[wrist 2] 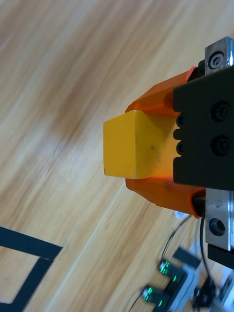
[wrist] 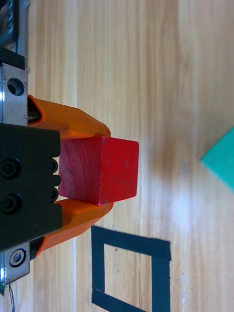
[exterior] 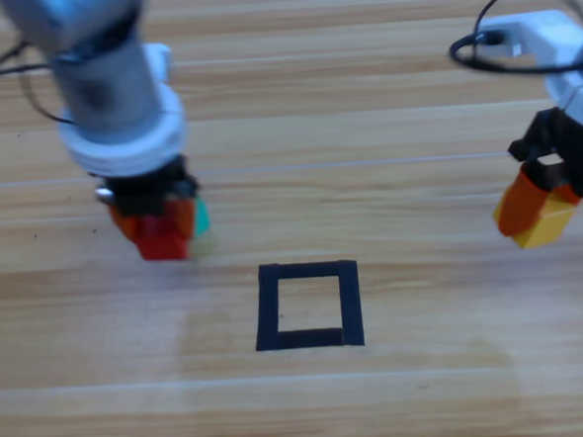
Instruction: Stack the blocks in the rectangular block: red at the bottom, yellow in the middle, green on top
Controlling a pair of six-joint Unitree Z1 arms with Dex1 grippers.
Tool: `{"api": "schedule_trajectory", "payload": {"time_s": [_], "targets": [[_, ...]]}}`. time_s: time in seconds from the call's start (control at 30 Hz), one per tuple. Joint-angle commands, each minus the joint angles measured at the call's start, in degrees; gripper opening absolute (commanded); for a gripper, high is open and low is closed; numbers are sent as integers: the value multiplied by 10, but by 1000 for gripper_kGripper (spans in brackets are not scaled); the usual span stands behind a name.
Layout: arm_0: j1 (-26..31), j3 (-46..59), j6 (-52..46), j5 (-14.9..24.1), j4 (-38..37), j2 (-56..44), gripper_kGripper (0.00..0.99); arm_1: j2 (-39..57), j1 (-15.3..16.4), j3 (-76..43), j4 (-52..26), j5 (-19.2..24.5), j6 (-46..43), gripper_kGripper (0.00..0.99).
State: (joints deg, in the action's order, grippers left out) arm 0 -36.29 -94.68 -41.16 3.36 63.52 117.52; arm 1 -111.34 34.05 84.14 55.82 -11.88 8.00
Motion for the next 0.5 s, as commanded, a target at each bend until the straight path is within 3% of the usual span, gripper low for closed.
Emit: {"api": "schedule_trajectory", "payload": {"time_s": [0.03, 0.1, 0.5], "targets": [[-69, -37, -45, 6, 17, 95, 0, 40, -9, -32, -17, 97, 114, 12], [-78, -56, -60, 4, 27, 109, 0, 48, -4, -36, -20, 120, 149, 12], [-113, -185, -131, -9, 97, 170, 0, 26, -4, -46, -31, 106, 178, 12]]}}
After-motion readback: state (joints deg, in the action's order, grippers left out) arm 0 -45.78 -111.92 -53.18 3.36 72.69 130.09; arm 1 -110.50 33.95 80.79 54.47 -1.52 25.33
